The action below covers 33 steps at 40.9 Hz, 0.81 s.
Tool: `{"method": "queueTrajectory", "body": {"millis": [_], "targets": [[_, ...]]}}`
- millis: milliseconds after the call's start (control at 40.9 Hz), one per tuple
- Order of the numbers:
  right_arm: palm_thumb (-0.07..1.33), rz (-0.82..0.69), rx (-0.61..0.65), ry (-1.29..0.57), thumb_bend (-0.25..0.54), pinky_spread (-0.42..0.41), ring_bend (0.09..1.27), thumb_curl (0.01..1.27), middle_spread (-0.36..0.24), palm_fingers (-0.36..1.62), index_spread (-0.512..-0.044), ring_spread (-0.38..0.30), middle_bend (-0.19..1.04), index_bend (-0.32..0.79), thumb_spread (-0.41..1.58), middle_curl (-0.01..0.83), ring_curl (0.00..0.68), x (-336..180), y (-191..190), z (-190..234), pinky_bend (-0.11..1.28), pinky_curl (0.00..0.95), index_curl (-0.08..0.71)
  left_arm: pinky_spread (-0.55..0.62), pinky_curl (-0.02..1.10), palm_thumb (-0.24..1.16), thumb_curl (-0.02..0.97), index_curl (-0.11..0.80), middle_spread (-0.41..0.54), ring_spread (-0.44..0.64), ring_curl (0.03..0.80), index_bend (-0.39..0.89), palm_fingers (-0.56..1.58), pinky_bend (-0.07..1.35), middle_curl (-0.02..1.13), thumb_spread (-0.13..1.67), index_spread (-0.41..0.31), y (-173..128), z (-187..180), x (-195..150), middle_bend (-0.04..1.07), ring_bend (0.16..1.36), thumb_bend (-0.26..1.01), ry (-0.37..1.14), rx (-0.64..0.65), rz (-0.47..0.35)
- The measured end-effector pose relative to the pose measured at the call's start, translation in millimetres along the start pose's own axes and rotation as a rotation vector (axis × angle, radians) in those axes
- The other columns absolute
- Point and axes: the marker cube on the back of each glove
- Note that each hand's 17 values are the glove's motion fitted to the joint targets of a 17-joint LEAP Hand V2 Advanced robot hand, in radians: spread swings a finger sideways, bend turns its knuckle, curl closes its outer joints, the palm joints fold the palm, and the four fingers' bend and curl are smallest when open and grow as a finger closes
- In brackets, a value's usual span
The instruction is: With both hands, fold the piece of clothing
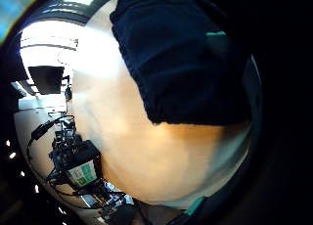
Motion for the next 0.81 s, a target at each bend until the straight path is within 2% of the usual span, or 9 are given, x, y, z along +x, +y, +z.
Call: {"method": "queueTrajectory", "body": {"millis": [98, 147, 195, 342, 415, 489, 586, 708, 806], "targets": [[0.64, 0.141, 0.064, 0.193, 0.038, 0.106, 0.51, 0.35, -0.119, 0.73, -0.328, -0.113, 0.22, 0.32, 1.14, 0.337, 0.309, 14, 2, -8, 0.4, 0.274, 0.34, 0.13, 0.31, 0.44, 0.314, 0.382, -0.15, -0.06, 0.322, 0.17, 0.63, 0.32, 0.4, 1.21, -0.167, -1, -4, -3, 0.17, 0.49, -0.01, -0.052, 0.056, -0.025], [0.68, 0.15, 0.129, 0.244, 0.05, 0.061, 0.51, 0.35, -0.141, 0.87, -0.328, -0.148, 0.25, 0.32, 1.14, 0.354, 0.314, 16, -3, -9, 0.38, 0.27, 0.346, 0.11, 0.31, 0.47, 0.316, 0.392, -0.165, -0.09, 0.324, 0.2, 0.7, 0.31, 0.4, 1.22, -0.183, -3, -6, -6, 0.18, 0.49, 0.0, -0.103, 0.12, -0.045], [0.69, 0.145, 0.181, 0.274, 0.045, 0.043, 0.5, 0.35, -0.155, 0.88, -0.329, -0.167, 0.24, 0.31, 1.14, 0.359, 0.323, 23, -15, 0, 0.36, 0.276, 0.357, 0.1, 0.31, 0.47, 0.315, 0.396, -0.171, -0.1, 0.325, 0.19, 0.71, 0.31, 0.4, 1.22, -0.187, -8, -9, -7, 0.17, 0.49, -0.01, -0.144, 0.197, -0.048], [0.76, 0.169, 0.088, 0.336, 0.046, -0.078, 0.49, 0.36, -0.193, 1.12, -0.324, -0.22, 0.23, 0.24, 1.13, 0.374, 0.343, 42, -18, 29, 0.38, 0.3, 0.37, 0.0, 0.29, 0.6, 0.338, 0.419, -0.235, -0.23, 0.317, 0.23, 1.01, 0.23, 0.4, 1.22, -0.245, -22, -19, -9, 0.2, 0.51, 0.04, -0.169, 0.371, -0.024], [0.8, 0.154, 0.074, 0.338, 0.047, -0.15, 0.51, 0.36, -0.209, 1.22, -0.319, -0.25, 0.24, 0.19, 1.12, 0.393, 0.366, 41, -16, 19, 0.42, 0.328, 0.377, -0.04, 0.3, 0.63, 0.344, 0.426, -0.264, -0.27, 0.337, 0.21, 1.09, 0.19, 0.43, 1.2, -0.266, -15, -22, -9, 0.24, 0.51, 0.04, -0.111, 0.322, -0.007], [0.82, 0.131, 0.037, 0.318, 0.041, -0.217, 0.53, 0.36, -0.224, 1.29, -0.318, -0.269, 0.28, 0.14, 1.1, 0.41, 0.38, 33, -6, -1, 0.47, 0.348, 0.371, -0.08, 0.31, 0.65, 0.348, 0.426, -0.289, -0.31, 0.356, 0.17, 1.15, 0.16, 0.46, 1.19, -0.28, 0, -22, -10, 0.32, 0.52, 0.03, -0.077, 0.19, 0.009], [0.87, 0.097, -0.083, 0.258, 0.039, -0.277, 0.6, 0.37, -0.238, 1.34, -0.313, -0.28, 0.32, 0.12, 1.08, 0.43, 0.404, 25, 5, -25, 0.49, 0.36, 0.355, -0.11, 0.3, 0.67, 0.351, 0.427, -0.315, -0.34, 0.374, 0.17, 1.18, 0.14, 0.48, 1.18, -0.291, -1, -12, -8, 0.37, 0.55, 0.02, -0.03, 0.052, 0.126], [0.91, 0.022, -0.267, 0.184, 0.028, -0.321, 0.64, 0.37, -0.249, 1.34, -0.311, -0.282, 0.35, 0.13, 1.05, 0.446, 0.419, 14, 17, -57, 0.52, 0.373, 0.347, -0.13, 0.3, 0.69, 0.352, 0.433, -0.332, -0.35, 0.392, 0.18, 1.19, 0.14, 0.5, 1.17, -0.301, -1, -23, -13, 0.41, 0.59, 0.0, -0.098, 0.047, 0.2], [0.93, -0.029, -0.317, 0.158, 0.015, -0.342, 0.66, 0.37, -0.253, 1.34, -0.31, -0.285, 0.36, 0.13, 1.04, 0.453, 0.427, 4, 20, -86, 0.53, 0.378, 0.344, -0.14, 0.29, 0.69, 0.351, 0.437, -0.346, -0.37, 0.402, 0.18, 1.2, 0.14, 0.51, 1.16, -0.306, 15, -53, -15, 0.44, 0.61, -0.01, -0.105, 0.046, 0.236]]}}
